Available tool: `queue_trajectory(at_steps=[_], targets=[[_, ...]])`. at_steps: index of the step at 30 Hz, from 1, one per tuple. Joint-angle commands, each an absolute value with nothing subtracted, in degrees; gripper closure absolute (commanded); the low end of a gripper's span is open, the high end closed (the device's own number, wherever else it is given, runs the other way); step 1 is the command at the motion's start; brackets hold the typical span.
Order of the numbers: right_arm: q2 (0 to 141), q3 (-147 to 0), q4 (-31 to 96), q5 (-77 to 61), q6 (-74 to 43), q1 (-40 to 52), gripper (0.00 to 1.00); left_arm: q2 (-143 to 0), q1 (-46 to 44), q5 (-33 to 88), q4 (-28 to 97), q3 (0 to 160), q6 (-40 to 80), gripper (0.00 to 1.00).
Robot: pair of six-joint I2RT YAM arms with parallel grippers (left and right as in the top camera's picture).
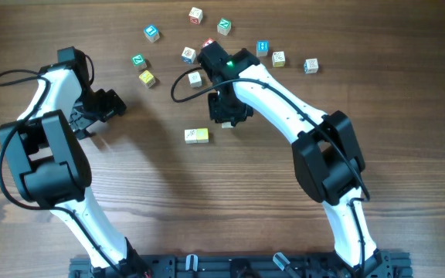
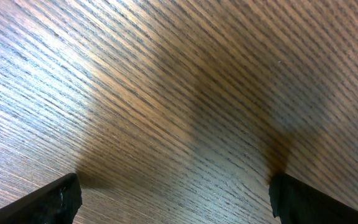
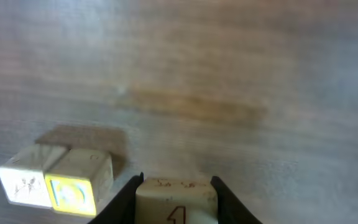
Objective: Form a horizontal line
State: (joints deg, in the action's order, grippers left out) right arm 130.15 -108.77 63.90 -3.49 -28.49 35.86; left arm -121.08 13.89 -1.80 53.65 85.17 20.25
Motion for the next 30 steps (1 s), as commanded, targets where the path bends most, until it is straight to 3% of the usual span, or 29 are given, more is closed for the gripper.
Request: queue_trajectory(at_steps=[1,5,13,21,22,27,28,30], targets=[[130.0,-104.3,60.1,-1.9,-30.0,36.1,0.78,-122.0,13.9,-1.8,53.5,85.8,20.2,0.00],[130.0,-103.0,58.9,-1.9,-30.0,36.1,0.69,-122.0,13.9,-1.8,53.5,85.8,20.2,0.00],[130.0,-102.3,58.3,-1.3,-30.0,36.1,0.27,-122.0,13.9,-1.8,53.5,85.8,20.2,0.00],[130.0,-102.3,57.0,1.8,-31.7,33.3,0.21,-122.0,13.9,-1.8,53.5,85.8,20.2,0.00],[130.0,-102.3,57.0,1.0,-31.8,32.7,0.00,-122.0,13.9,-1.8,53.5,85.8,20.2,0.00],[130.0,-102.3,56.3,-2.7,-32.5,29.1,0.00,-122.0,13.9,-1.8,53.5,85.8,20.2,0.00],[130.0,-102.3,56.4,-2.6,-32.2,28.8,0.14,-122.0,13.9,-1.8,53.5,85.8,20.2,0.00],[130.0,-102.3,57.6,-2.7,-34.0,27.7,0.50,-122.0,14.0,-1.8,53.5,85.8,20.2,0.00]])
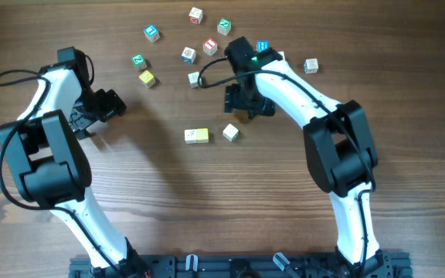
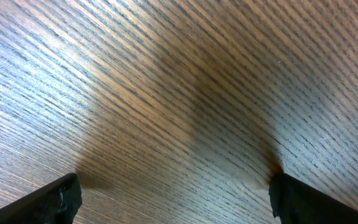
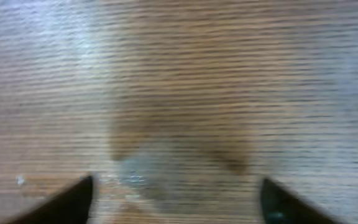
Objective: Form a horizontal line
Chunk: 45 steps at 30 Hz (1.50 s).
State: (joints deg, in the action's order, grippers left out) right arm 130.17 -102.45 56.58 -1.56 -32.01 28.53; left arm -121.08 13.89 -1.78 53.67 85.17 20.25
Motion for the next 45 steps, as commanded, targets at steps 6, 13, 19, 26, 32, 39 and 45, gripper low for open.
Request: queue_trajectory(at_steps=[6,13,19,26,32,39,45], targets=[[130.0,-102.3,65.2,-4.1,-34.5,26.2,0.71,-122.0,14.0,-1.8,53.5,85.8,20.2,0.00],[130.0,-98.6,67.3,-7.6,-34.6,29.8,0.74,-122.0,14.0,-1.8,53.5,85.8,20.2,0.00],[130.0,-97.8,64.1,-7.6,-34.7,31.0,0.73,-122.0,13.9,-1.8,53.5,85.8,20.2,0.00],[130.0,-97.8,63.3,-8.1,-34.5,31.0,0.73,-122.0,13.9,-1.8,53.5,85.8,20.2,0.00],[130.0,-97.8,61.5,-10.7,-34.5,31.0,0.69,-122.0,13.9,-1.8,53.5,85.8,20.2,0.00],[130.0,-97.8,61.5,-10.7,-34.5,31.0,0.70,-122.0,14.0,-1.8,53.5,85.8,20.2,0.00],[130.0,-97.8,60.4,-12.6,-34.5,31.2,0.70,-122.0,13.9,-1.8,53.5,85.8,20.2,0.00]])
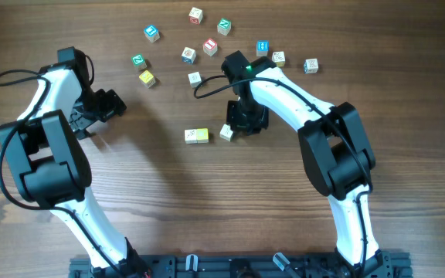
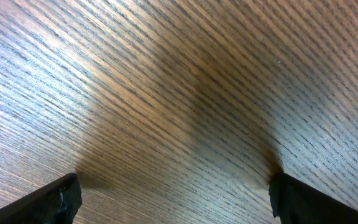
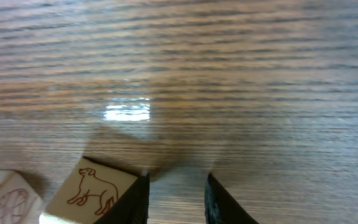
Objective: Form a horizontal line
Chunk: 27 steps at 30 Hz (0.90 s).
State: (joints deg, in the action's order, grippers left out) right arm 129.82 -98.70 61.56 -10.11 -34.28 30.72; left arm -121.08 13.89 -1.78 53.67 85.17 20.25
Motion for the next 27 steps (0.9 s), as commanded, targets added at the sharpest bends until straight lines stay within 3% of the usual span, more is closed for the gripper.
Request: queue_trajectory(at_steps=[1,17,22,27], targets=[[130.0,-97.8,60.0,-13.3,-34.5,31.2,0.70,-122.0,14.0,-1.8,53.5,85.8,20.2,0.00],[130.0,-97.8,59.2,-13.7,-34.5,33.4,0.69,-122.0,13.9,-1.8,53.5,85.8,20.2,0.00],[130.0,-97.8,59.1,-11.3,-32.3,33.5,0.62,-122.0,13.9,-1.8,53.5,85.8,20.2,0.00],[130.0,-97.8,57.6,-6.0,-32.3,33.5,0.62,-122.0,13.9,-1.9,53.5,85.8,20.2,0.00]])
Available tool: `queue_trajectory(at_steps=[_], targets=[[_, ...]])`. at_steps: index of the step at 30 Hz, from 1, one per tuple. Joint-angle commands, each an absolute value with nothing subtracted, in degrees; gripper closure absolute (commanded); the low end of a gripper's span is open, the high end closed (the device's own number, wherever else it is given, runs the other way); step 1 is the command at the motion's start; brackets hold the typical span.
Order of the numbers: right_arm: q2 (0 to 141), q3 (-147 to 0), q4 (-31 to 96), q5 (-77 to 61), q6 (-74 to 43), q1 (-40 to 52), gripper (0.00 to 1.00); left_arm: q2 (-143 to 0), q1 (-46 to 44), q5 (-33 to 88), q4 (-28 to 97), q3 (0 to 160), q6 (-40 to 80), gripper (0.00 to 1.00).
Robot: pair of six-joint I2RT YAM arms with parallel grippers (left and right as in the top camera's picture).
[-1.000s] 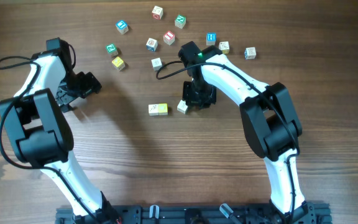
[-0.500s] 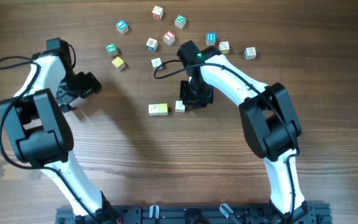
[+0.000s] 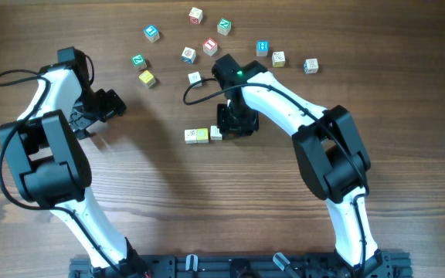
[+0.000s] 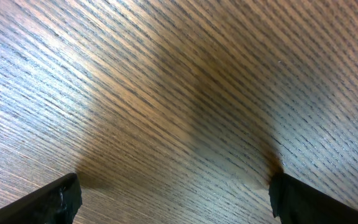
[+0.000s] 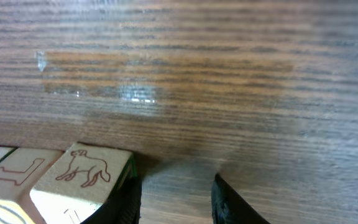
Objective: Form a horizontal line
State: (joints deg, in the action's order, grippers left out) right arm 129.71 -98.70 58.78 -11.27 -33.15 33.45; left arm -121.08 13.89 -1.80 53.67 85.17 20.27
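Note:
Three blocks stand in a left-to-right row at mid table: a yellow-and-cream pair (image 3: 196, 136) and, touching its right end, a cream block with a dog drawing (image 3: 215, 133) (image 5: 82, 174). My right gripper (image 3: 231, 127) (image 5: 176, 202) is low over the table just right of that row. Its jaws stand a block's width apart with only bare wood between them, and the left finger (image 5: 129, 199) is against the dog block's side. My left gripper (image 3: 113, 104) (image 4: 176, 205) hangs wide open over bare wood at the left.
Loose blocks lie scattered at the back: white (image 3: 195, 78), red (image 3: 210, 46), blue (image 3: 263, 48), green (image 3: 224, 26), yellow (image 3: 147, 78), several more. The right arm (image 3: 284, 100) reaches across from the right; a black rail (image 3: 230, 266) runs along the front edge.
The dog block was turned and a little apart from the pair; it now sits squared up and touching the pair's right end. My right gripper has shifted left with it.
My right gripper first held a cream block near the yellow-and-cream pair. Then that block lay on the table right of the pair, with the gripper wide open farther back. Later the jaws stood narrowed beside it, and now it touches the pair. The left arm stayed still.

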Motion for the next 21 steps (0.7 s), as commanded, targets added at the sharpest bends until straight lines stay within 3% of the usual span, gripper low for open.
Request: queue_trajectory(at_steps=[1,9,12,21], targets=[[130.0,-97.8,57.4,-6.0,-32.3,33.5,0.62,-122.0,13.9,-1.8,53.5,85.8,20.2,0.00],[130.0,-97.8,55.7,-2.4,-31.5,32.7,0.60,-122.0,14.0,-1.8,53.5,85.8,20.2,0.00],[130.0,-97.8,51.2,-2.7,-31.5,32.6,0.64,-122.0,14.0,-1.8,53.5,85.8,20.2,0.00],[130.0,-97.8,49.0,-11.9,-31.5,32.6,0.65,-122.0,14.0,-1.8,53.5,85.8,20.2,0.00]])
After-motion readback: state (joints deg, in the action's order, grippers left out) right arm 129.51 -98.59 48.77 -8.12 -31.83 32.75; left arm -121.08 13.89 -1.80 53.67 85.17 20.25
